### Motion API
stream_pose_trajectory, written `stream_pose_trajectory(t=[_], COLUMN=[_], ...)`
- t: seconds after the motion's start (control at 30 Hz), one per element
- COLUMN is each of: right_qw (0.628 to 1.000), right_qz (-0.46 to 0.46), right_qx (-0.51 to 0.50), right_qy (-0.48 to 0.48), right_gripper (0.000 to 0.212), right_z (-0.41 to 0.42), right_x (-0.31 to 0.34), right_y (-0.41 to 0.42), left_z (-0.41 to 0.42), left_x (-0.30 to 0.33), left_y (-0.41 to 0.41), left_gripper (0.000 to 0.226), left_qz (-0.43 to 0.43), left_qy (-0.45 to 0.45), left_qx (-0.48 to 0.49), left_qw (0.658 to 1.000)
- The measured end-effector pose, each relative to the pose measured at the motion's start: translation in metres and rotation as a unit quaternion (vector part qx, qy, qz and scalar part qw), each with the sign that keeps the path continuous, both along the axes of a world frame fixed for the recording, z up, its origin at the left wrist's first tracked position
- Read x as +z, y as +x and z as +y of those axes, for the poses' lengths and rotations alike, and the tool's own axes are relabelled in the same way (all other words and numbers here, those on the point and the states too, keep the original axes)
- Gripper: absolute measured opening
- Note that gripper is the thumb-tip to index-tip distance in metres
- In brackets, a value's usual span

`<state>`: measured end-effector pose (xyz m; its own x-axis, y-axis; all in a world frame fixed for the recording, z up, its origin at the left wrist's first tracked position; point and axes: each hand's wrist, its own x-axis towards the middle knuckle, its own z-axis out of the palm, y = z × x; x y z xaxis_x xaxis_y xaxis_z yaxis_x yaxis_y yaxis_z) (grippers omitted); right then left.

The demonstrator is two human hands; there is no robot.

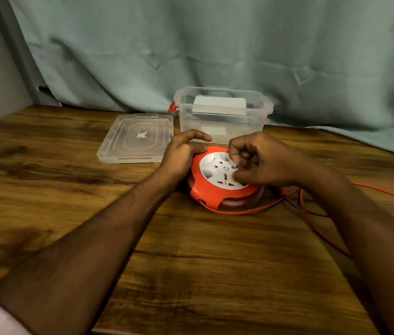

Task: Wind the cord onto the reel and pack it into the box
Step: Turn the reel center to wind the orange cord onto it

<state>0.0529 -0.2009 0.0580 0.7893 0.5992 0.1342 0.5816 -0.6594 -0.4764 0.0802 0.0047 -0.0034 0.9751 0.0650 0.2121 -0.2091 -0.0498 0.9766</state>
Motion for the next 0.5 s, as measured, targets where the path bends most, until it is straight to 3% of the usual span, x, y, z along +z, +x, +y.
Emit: stream_pose_trajectory(t=[0.2,0.5], right_qw=[1.000,0.999], right_qz=[0.011,0.025], right_qx=[-0.020,-0.044], right_qy=[0.002,-0.010], right_gripper=[0.050,0.051], right_z=[-0.0064,-0.0049], right_x=[0.0017,0.0062], right_y=[0.0012,-0.0006], left_z=[0.0020,0.0013], left_x=[0.0011,0.0032], left_y=[-0.0014,-0.0060], left_gripper=[0.033,0.037], left_qz=[0.000,0.004], left_qy=[0.025,0.009], left_qx=[0.005,0.006], left_qw=[1.000,1.000])
